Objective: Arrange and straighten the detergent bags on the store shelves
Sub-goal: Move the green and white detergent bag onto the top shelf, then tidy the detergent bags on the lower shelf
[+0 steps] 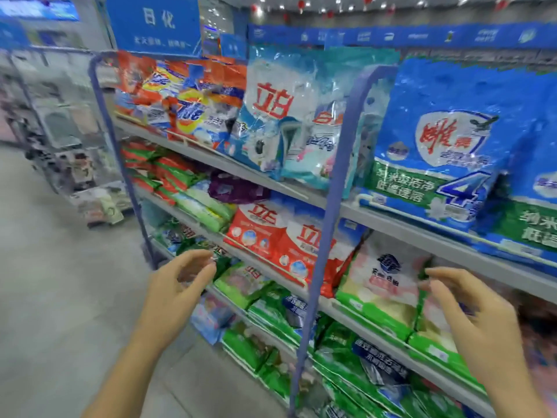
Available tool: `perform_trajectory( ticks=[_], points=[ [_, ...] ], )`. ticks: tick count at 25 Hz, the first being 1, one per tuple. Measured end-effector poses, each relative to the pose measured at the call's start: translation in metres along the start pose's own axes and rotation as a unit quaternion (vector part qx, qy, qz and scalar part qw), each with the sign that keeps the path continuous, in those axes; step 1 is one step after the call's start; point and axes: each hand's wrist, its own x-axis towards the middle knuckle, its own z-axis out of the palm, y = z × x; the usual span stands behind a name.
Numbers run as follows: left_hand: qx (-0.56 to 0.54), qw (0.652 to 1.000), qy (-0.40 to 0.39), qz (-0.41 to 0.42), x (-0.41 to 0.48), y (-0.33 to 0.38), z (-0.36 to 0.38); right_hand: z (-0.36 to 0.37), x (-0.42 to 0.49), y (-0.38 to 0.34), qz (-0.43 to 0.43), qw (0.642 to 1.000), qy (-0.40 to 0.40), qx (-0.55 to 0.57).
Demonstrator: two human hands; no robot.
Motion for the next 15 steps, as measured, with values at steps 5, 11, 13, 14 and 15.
perform_trajectory(
  ticks=[5, 11, 13, 14, 15],
  points=[
    [0.034, 0.994, 0.079, -0.068, 0.003, -0.078, -0.123, 0.124, -0.009, -0.034, 0.03, 0.997, -0.052, 0.044],
    [0.013, 0.977, 0.156, -0.148, -0.006, -0.15, -0.213, 0.22, -0.013, -0.068, 0.095, 0.983, -0.086, 0.13],
    [0.003, 0.973, 0.16, -0.168, -0.004, -0.165, -0.219, 0.248, -0.012, -0.071, 0.102, 0.982, -0.086, 0.132],
    [-0.003, 0.972, 0.157, -0.176, 0.0, -0.172, -0.219, 0.261, -0.009, -0.078, 0.108, 0.981, -0.082, 0.136],
    [-0.008, 0.971, 0.154, -0.183, 0.006, -0.181, -0.22, 0.275, -0.004, -0.077, 0.109, 0.978, -0.107, 0.143]
  ],
)
